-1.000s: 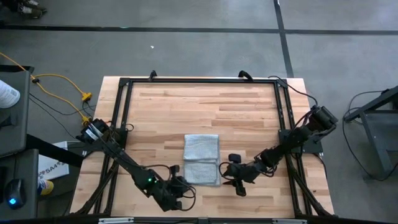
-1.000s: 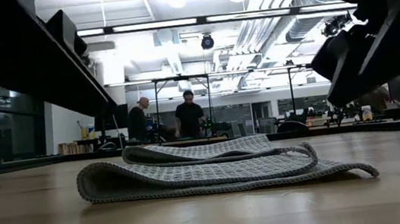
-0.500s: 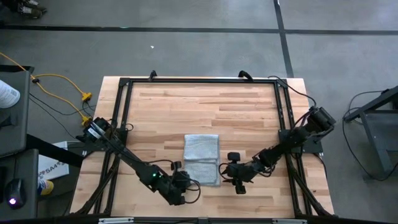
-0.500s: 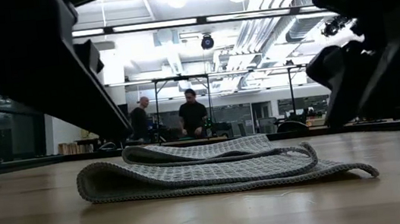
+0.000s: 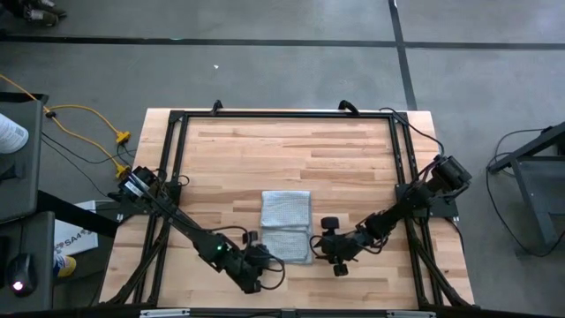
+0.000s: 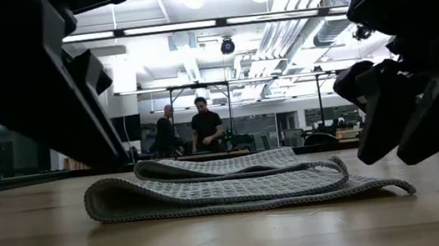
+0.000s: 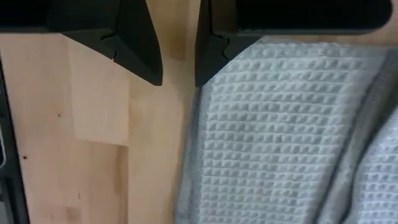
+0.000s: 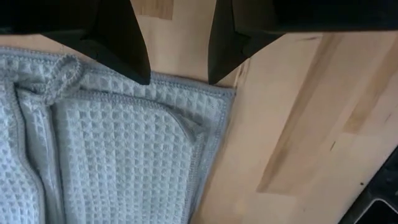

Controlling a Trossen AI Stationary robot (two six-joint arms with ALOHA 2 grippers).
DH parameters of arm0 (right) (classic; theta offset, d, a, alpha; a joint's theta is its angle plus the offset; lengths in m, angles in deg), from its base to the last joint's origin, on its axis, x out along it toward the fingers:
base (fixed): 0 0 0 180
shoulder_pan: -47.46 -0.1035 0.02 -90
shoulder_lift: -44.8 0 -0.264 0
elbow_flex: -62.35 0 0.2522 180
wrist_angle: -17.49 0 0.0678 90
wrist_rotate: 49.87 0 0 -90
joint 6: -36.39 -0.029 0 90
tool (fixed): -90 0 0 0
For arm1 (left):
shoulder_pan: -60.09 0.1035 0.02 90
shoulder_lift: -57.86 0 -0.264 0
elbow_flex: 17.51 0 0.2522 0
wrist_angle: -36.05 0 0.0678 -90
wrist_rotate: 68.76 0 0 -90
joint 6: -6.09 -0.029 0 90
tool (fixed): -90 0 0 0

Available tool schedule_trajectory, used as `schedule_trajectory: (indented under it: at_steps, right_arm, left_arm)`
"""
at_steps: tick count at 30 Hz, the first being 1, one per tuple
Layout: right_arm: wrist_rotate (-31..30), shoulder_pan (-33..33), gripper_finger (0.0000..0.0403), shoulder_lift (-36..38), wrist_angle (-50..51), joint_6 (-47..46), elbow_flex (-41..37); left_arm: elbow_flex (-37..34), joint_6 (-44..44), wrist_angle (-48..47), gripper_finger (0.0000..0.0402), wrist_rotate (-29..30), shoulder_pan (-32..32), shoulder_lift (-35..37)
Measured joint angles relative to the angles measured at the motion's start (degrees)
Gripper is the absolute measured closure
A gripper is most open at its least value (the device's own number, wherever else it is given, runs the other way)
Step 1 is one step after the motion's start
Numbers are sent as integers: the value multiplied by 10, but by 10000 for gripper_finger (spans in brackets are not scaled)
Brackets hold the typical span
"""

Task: Fold microfiber towels
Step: Fold the gray microfiber towel

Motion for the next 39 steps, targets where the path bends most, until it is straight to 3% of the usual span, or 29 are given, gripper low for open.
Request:
schedule_trajectory:
  at_steps: [4, 10, 20, 25, 39]
  right_arm:
    - [0, -1, 248, 0, 10, 5, 25]
    - [-46, -25, 248, 0, 148, 53, 119]
    - [-55, -34, 248, -65, 281, 63, 218]
    - [-76, -34, 248, -106, 365, 82, 283]
    - [-101, -34, 248, -113, 388, 78, 295]
  left_arm:
    - [0, 13, 2, 307, -19, 0, 0]
    - [0, 8, 11, 307, -22, -15, 0]
    - [0, -21, -37, 307, 108, -70, 0]
    - [0, -33, -57, 307, 143, -81, 0]
    - [0, -65, -38, 307, 149, -67, -39]
